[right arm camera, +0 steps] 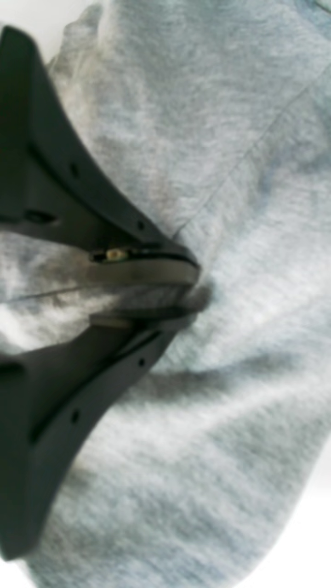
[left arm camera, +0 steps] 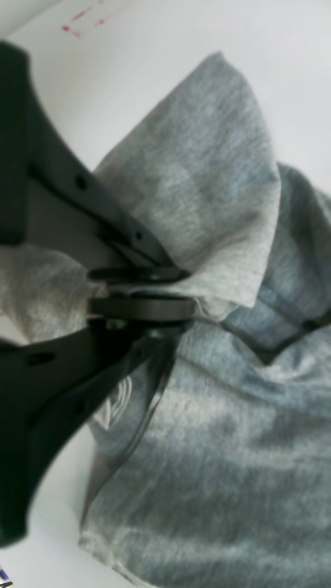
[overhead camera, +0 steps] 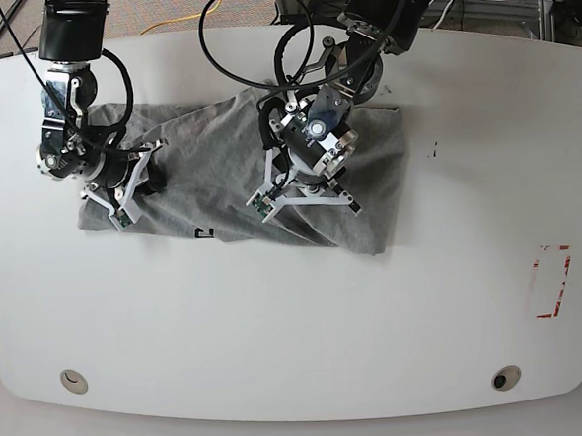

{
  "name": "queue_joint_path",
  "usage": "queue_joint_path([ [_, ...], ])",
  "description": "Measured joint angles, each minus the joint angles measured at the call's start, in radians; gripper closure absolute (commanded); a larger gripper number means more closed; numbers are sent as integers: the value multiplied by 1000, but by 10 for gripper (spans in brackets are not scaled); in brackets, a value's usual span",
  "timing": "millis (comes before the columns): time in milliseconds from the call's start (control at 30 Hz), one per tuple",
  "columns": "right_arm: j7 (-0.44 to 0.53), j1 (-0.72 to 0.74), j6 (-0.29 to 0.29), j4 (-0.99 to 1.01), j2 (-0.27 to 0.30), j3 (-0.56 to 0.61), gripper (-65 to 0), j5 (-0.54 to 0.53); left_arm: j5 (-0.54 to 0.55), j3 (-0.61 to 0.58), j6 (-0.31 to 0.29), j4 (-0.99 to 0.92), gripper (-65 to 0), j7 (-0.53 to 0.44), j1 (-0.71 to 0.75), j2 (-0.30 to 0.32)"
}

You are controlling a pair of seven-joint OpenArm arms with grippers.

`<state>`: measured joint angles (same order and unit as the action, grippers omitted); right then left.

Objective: Layout the t-shirt on the table in an organized manner, then fold the t-shirt properly
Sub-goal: 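Lay the folded end down beside the right gripper and adjust the left gripper, then release the fabric and move the left gripper back along the shirt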

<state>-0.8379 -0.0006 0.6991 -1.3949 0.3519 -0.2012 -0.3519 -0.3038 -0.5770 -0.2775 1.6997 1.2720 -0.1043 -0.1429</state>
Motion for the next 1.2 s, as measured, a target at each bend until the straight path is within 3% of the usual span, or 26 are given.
queue_joint_path([
  [167,0,0,0,0,-1,0,-95,0,78,0,0,-19,0,-19,-14,-1],
  [733,6,0,-3,0,-20,-2,-95,6,134,2,3,-66,-8,-59,-55,-1],
  [1100,6,1,-3,0,-20,-2,-95,6,146,0,-2,-50,-364,-58,-58,0],
  [1200,5,2,-3,0,-20,-2,-95,7,195,0,-1,10,-399,-53,-56,3],
])
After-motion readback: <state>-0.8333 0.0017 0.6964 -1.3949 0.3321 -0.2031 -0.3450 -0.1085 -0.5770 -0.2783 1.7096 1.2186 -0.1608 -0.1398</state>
